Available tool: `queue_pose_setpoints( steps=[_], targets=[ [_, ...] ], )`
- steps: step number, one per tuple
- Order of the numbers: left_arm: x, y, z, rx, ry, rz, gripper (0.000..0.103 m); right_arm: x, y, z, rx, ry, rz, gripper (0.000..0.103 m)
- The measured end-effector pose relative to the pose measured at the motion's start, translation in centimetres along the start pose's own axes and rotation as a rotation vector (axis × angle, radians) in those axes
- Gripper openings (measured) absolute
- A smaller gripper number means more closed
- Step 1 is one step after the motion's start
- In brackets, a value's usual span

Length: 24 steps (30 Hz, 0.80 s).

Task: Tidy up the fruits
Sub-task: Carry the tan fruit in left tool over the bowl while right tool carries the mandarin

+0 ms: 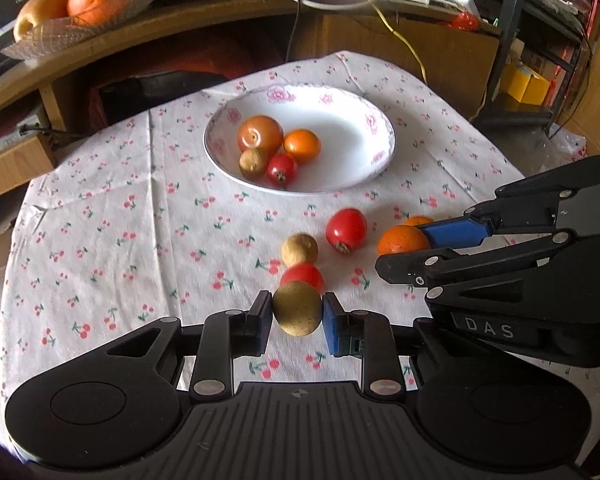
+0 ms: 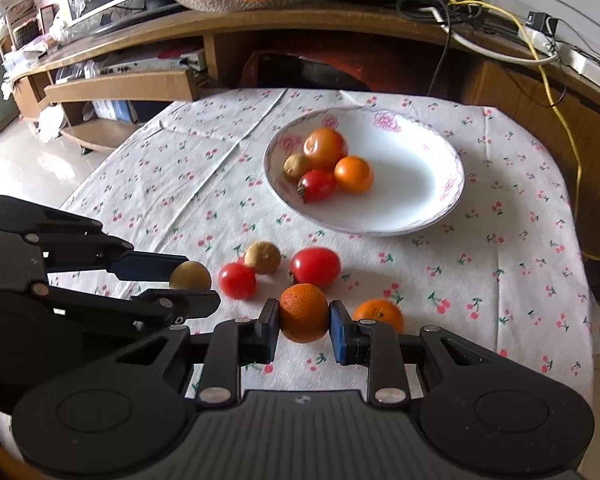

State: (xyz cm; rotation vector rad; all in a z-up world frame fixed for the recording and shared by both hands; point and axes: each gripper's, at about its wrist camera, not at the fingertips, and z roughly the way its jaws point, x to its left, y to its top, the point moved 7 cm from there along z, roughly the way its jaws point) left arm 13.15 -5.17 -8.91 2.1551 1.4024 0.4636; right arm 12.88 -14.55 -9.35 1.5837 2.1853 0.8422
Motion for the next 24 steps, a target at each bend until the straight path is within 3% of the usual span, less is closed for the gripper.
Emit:
queue_pose_setpoints(
  steps=[13,24],
  targets=[
    [-0.1,2.9,0.2,-0.041,0.027,-0.004,0.033,-1.6,2.4,-0.5,-0.059,-0.040,0.034,0.028],
    [0.2,6.5,2.1,-0.077,0.034,-0.011,0.033,-4.5,5.0,1.4,-0.083,-0.068,0.095,0.028]
  ],
)
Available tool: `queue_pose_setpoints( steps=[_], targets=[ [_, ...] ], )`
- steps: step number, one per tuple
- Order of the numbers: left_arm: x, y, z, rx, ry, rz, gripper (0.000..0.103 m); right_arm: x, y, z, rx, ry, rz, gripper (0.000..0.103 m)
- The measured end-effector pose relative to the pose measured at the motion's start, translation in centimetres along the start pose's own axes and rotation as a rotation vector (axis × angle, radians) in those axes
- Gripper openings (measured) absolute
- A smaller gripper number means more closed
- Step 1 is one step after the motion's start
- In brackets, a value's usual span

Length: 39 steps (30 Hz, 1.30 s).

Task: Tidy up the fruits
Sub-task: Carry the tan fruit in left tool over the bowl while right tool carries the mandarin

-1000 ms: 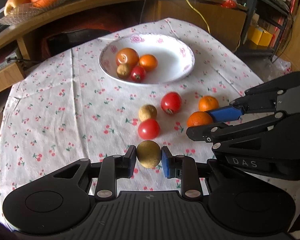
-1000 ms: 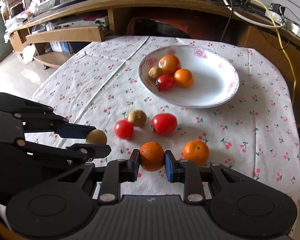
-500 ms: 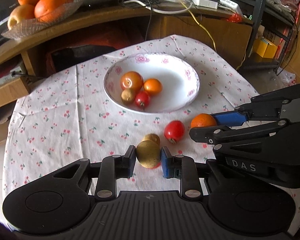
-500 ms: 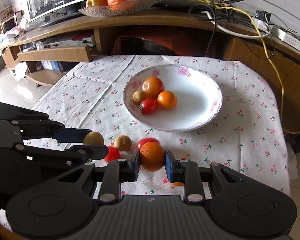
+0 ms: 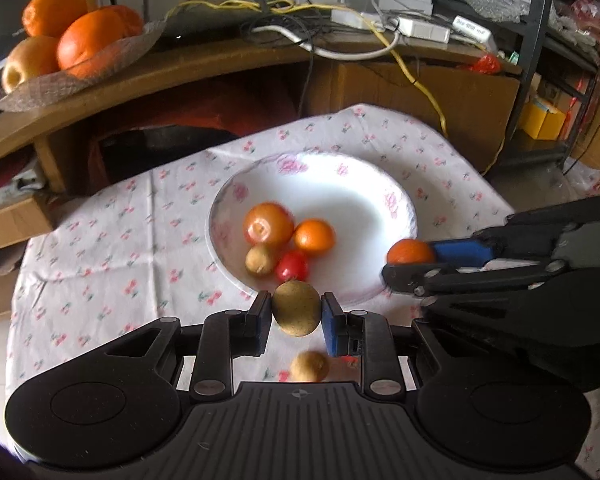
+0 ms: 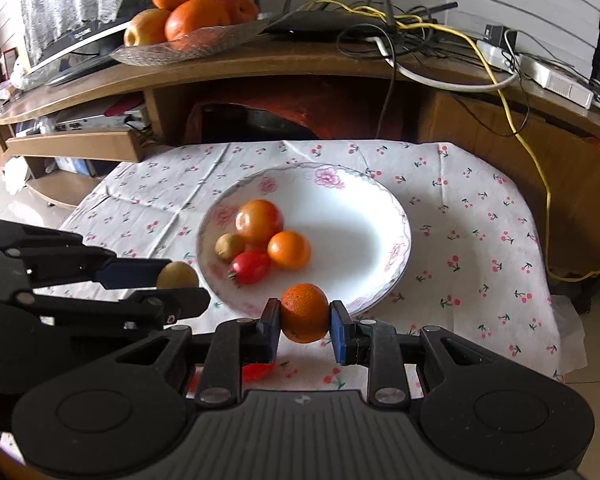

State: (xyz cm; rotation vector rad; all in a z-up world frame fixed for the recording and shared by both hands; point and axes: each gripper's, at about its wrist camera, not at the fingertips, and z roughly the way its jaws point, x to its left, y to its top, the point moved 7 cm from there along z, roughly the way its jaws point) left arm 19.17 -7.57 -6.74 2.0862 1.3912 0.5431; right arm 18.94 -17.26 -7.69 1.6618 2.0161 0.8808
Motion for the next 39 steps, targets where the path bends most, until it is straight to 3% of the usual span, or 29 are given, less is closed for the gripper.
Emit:
queue_pose_setpoints(
  steps=[15,32,39],
  targets=[
    [0.7,1.6,3.9,0.022,0.011,-0.008,0.033,-2.2,1.5,3.8,0.018,-0.015,0.040,0.028],
    [1.2,3.0,5.7,0.000,0.042,-0.008,0.034,-3.1,2.9,5.3,-0.019,-0.047,0.045,0.029],
    [1.4,2.9,5.8,0.002,0.055,-0.014,0.041,-3.0,2.9,5.3,-0.022,-0.059,0.037,0.029]
  ],
)
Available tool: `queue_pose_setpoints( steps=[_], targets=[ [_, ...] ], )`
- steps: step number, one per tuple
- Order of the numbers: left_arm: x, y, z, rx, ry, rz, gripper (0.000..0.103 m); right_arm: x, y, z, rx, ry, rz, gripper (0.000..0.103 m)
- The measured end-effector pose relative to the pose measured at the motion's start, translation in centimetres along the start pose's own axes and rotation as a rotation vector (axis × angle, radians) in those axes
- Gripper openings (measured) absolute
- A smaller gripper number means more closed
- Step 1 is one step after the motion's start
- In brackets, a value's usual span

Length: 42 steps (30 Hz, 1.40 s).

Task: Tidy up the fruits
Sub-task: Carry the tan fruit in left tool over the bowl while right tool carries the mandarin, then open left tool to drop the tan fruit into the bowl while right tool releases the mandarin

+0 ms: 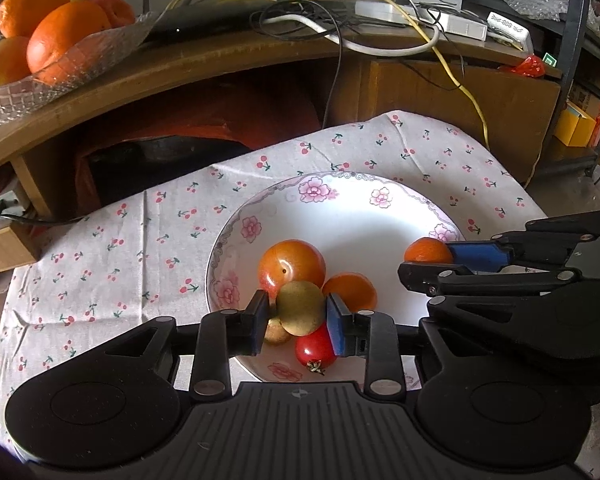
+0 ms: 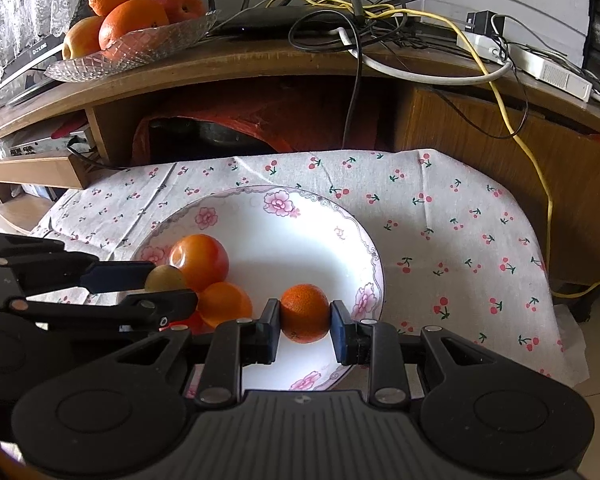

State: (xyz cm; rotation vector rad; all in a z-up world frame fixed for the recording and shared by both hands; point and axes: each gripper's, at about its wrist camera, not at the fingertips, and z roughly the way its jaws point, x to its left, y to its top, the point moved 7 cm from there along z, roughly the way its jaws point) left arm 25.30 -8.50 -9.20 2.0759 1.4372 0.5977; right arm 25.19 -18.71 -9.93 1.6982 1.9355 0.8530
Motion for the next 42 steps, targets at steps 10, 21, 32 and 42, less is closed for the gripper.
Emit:
queue_pose_setpoints(
  steps=[10,21,32,42],
  targets=[
    [0.1,0.0,-0.2,-0.003,0.004,-0.011,0.044,0.0,0.1,-0.2,-0.012,-0.009,-0.005,0.029],
    [0.5,0.2,-0.8,-0.019,0.010,-0.027,0.051,0.0,0.3,-0.8,-0.033,-0.013,0.000,0.031],
    [0.6,0.4,-2.2,-0.046,0.011,-0.035,0.055,0.0,0.4,-2.2,-0.058,-0.023,0.006,0.032],
    [0.2,0.4,-3.3,-0.064,0.006,-0.035,0.059,0.0,0.4,-3.5,-0.075,-0.029,0.009,0.033]
  ],
)
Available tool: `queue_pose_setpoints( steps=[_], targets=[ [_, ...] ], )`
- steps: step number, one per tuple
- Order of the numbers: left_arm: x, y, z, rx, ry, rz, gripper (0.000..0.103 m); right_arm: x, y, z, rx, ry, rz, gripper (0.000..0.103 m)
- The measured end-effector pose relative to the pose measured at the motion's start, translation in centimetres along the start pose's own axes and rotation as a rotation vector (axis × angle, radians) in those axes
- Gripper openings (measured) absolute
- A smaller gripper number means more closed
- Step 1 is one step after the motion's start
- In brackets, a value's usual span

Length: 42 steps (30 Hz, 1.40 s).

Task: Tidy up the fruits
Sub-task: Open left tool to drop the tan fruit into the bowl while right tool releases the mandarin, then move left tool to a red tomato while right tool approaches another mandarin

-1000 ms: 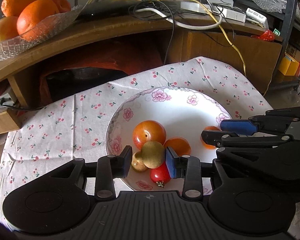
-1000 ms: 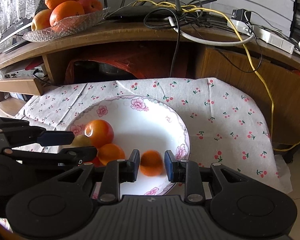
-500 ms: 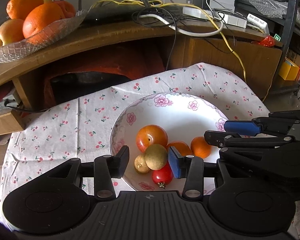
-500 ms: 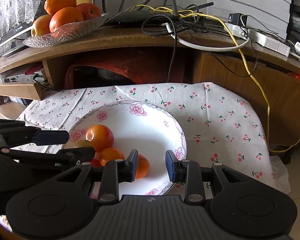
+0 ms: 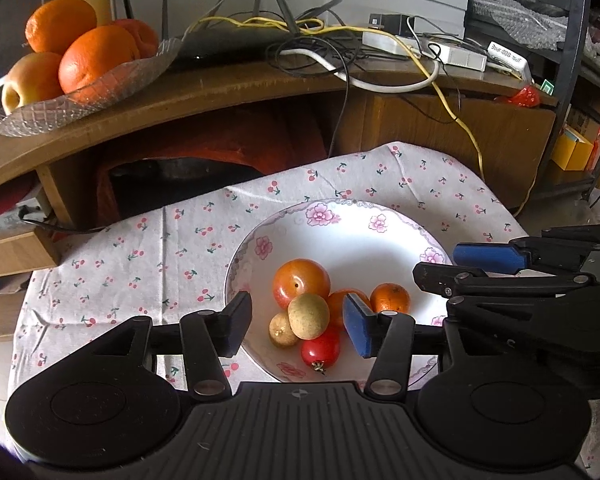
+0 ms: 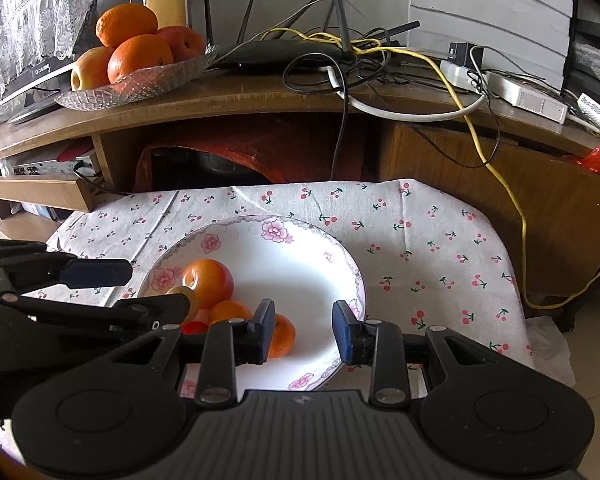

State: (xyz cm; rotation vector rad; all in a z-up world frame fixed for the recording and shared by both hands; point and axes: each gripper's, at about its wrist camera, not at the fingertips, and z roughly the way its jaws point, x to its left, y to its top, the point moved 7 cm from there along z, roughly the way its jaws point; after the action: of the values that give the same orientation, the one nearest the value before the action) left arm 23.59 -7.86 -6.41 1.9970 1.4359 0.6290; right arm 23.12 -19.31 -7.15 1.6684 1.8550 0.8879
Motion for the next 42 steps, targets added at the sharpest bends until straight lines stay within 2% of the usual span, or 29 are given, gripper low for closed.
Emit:
queue_pose_setpoints(
  steps=[11,27,34,36,42],
  targets=[
    [-0.1,-0.1,-1.1,-0.015,-0.004,-0.004,0.060,0.1,0.0,-1.1,-0.017,-0.013,-0.014,0.034],
    [-1.1,-1.7,-3.0,-0.009,-0.025,0.021,0.062,0.4,-1.7,-2.8,0.010,-0.018,-0.041,0.035],
    [-1.7,-3.4,-3.6,0.014,-0.044,0.052,0.067,0.7,-3.5,-3.5,0.048,-0.003,-0.065,0.036],
    [-1.8,-3.9,-3.7,0.025,-0.051,0.056,0.068,0.7,-4.1,-3.6,0.063,0.000,-0.071,0.040],
    [-2.3,-6.5,-4.4,0.059,-0.077,0.084,0.068,0.5,-6.2,-4.6,0.095,0.020,-0.074,0.040]
  ],
)
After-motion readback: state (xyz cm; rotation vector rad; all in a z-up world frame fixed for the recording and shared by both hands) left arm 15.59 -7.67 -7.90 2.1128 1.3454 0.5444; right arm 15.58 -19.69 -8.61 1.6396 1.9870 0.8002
